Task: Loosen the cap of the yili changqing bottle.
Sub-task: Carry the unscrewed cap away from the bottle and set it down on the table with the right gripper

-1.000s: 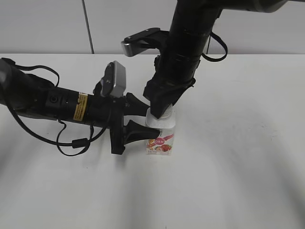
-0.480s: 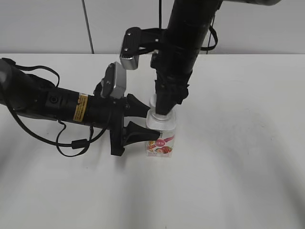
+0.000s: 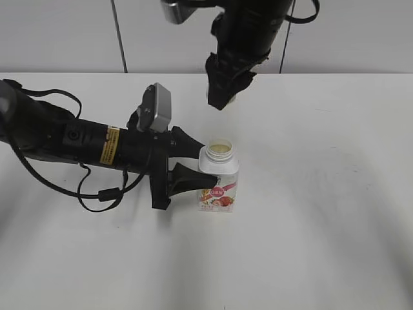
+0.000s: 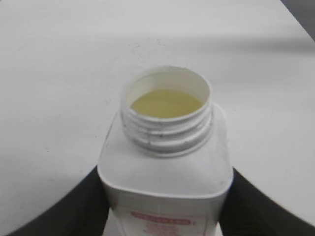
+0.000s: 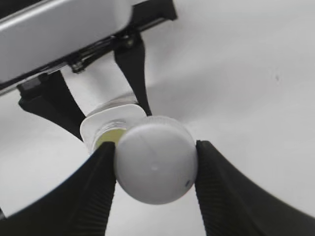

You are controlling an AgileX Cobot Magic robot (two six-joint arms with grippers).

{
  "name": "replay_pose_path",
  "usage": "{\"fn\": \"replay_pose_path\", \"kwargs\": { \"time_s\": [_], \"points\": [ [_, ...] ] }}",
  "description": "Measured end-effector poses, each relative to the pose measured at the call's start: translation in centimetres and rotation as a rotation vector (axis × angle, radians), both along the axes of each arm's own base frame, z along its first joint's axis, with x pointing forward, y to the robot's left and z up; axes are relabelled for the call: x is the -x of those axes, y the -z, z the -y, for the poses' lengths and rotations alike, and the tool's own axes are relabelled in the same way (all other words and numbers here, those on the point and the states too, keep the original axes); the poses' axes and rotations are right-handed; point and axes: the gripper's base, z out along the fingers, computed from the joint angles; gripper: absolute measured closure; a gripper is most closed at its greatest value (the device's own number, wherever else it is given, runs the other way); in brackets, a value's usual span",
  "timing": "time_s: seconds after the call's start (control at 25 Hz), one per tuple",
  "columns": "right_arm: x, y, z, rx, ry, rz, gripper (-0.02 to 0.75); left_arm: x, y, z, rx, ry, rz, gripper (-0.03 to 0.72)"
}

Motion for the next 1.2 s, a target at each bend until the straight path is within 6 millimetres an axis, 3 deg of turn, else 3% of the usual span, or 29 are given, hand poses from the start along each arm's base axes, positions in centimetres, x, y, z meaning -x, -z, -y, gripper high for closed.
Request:
{"fn": "replay_pose_path", "kwargs": {
  "time_s": [0.2,0.4,0.52,0.72,0.96,1.2],
  "points": [
    [-2.8,-0.1,4.7,-0.046,0.404,-0.079,0.346,-0.5,-0.1,0.0,0.007,-0.060,-0.005,0.288],
    [-5.1,0.1,10.5,-0.062,0.641,-0.107,0.346,-0.8,-0.1,0.0,0.013,-0.102,-0.010,0.288],
    [-5.0,1.0,14.2,-0.042,0.743,-0.149,0.346,-0.8,-0.1,-0.1,0.013,-0.107,-0.010,0.288],
    [-3.8,4.1,18.7,-0.056,0.902,-0.145,0.346,-0.9,-0.1,-0.1,0.013,-0.109,-0.011,0.288],
    [-1.9,10.1,20.1,-0.063,1.006,-0.150,0.346,-0.9,-0.1,-0.1,0.013,-0.109,-0.011,0.288],
    [-0.8,14.3,20.3,-0.103,1.064,-0.105,0.346,-0.9,-0.1,-0.1,0.014,-0.110,-0.011,0.288]
  ]
}}
